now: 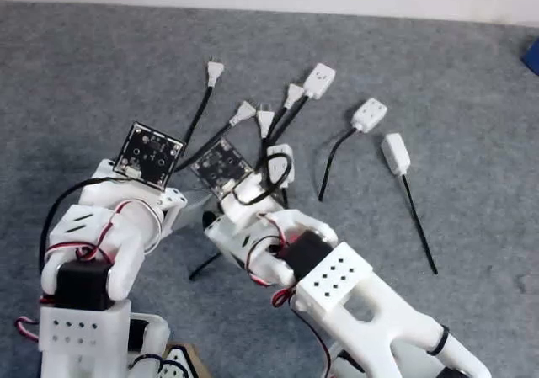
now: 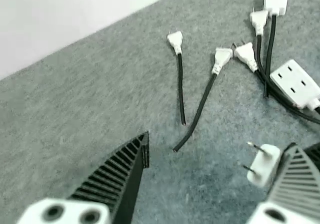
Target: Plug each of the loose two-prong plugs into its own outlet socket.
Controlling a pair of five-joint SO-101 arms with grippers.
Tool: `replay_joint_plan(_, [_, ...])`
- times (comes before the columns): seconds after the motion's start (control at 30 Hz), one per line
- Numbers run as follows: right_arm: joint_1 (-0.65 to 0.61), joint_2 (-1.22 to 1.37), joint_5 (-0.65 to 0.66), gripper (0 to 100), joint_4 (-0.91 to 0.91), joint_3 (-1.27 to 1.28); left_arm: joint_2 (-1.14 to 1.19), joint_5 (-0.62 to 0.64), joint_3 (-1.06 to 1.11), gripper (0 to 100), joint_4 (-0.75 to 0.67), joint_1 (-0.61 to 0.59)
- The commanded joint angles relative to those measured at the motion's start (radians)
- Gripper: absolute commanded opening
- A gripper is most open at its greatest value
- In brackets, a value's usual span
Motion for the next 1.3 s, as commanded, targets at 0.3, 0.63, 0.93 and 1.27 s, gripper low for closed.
replay_joint_plan(0.3, [0.061,-0.341,-0.002,0.8,0.183,-0.010,-0.012,0.006,0.228,40,-0.170,-0.045])
replay_joint_plan(0.63, [0.084,-0.363,0.000,0.8,0.222,-0.002,-0.012,0.008,0.231,40,-0.167,-0.045])
replay_joint_plan(0.93, [0.243,-0.343,0.110,0.8,0.444,-0.041,-0.004,0.018,0.234,39,-0.169,-0.124])
replay_joint_plan(1.27, [0.220,0.070,0.442,0.8,0.894,-0.515,-0.002,0.144,0.283,39,-0.110,-0.128])
